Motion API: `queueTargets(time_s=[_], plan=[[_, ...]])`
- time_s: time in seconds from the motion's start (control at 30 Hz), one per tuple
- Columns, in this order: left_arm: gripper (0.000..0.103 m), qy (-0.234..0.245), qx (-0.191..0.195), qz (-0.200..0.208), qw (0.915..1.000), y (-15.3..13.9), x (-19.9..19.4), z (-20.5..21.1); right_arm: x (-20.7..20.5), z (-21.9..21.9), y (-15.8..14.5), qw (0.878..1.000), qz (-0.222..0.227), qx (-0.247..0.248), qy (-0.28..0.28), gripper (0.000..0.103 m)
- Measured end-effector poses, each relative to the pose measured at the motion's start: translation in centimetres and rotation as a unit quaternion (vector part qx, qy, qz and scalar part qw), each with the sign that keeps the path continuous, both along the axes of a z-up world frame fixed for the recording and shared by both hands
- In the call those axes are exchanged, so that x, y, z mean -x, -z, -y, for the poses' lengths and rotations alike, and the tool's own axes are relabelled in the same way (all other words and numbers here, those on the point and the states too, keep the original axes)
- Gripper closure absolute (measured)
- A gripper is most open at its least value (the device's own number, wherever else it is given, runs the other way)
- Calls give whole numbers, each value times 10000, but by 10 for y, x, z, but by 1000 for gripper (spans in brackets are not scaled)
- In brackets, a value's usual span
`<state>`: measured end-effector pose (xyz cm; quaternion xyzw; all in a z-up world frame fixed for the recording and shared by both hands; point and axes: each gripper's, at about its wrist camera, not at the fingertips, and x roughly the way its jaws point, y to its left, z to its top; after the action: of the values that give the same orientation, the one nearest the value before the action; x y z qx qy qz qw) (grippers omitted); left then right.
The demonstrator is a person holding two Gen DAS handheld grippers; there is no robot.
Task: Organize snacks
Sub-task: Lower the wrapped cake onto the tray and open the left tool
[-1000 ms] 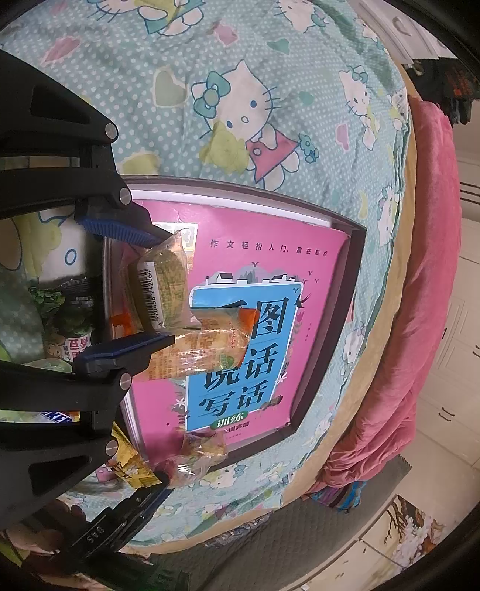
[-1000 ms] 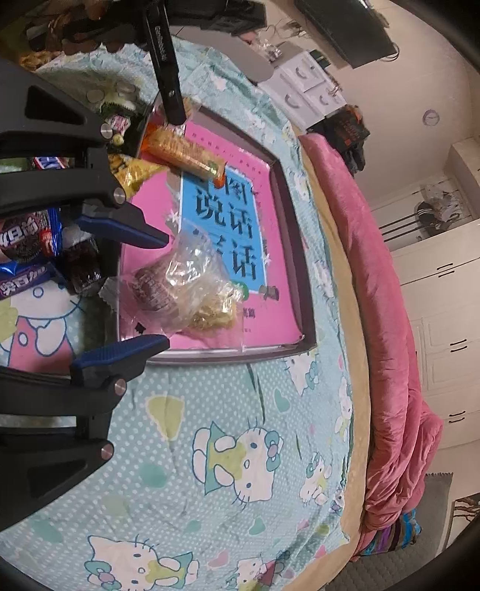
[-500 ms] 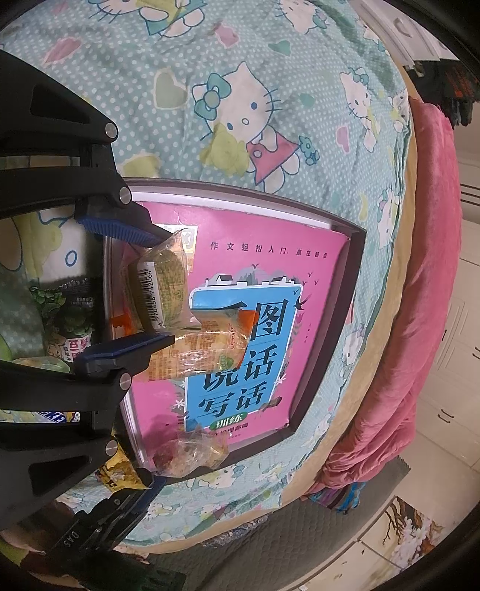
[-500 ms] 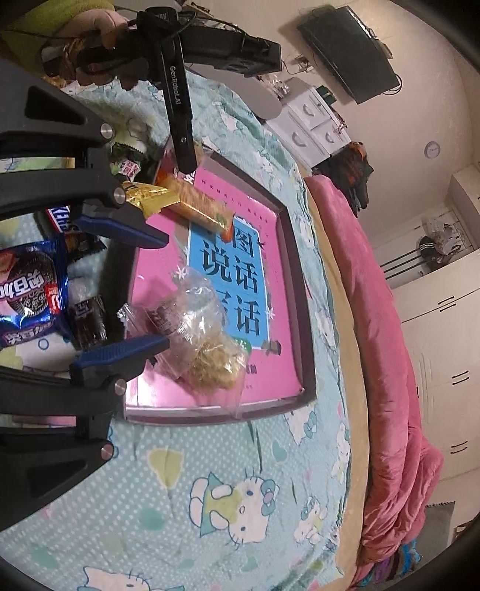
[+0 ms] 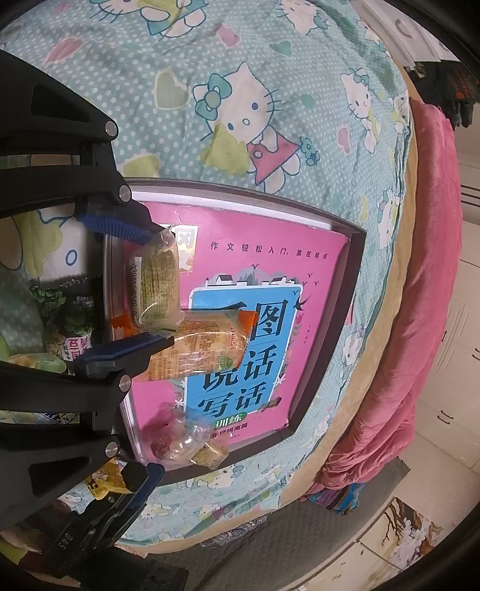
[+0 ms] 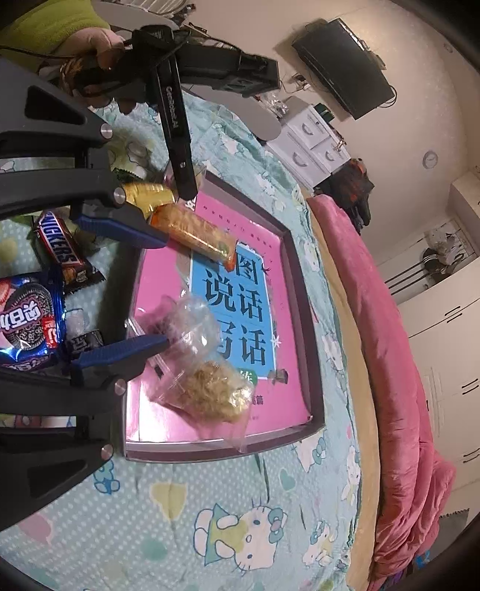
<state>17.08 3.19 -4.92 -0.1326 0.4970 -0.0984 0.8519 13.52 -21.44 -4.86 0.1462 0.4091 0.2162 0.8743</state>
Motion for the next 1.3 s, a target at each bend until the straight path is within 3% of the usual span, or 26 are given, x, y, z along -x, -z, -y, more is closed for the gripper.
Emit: queueTargets(time_s=[0.33,1.3], plan=[[53,-6,18,-6,10000,-1,1,0,-4,2,6,9995,-72,239,178,55],[43,-88,128,-9,9999,-10,7,-10,0,18,2,9988,-51,171,466,55]])
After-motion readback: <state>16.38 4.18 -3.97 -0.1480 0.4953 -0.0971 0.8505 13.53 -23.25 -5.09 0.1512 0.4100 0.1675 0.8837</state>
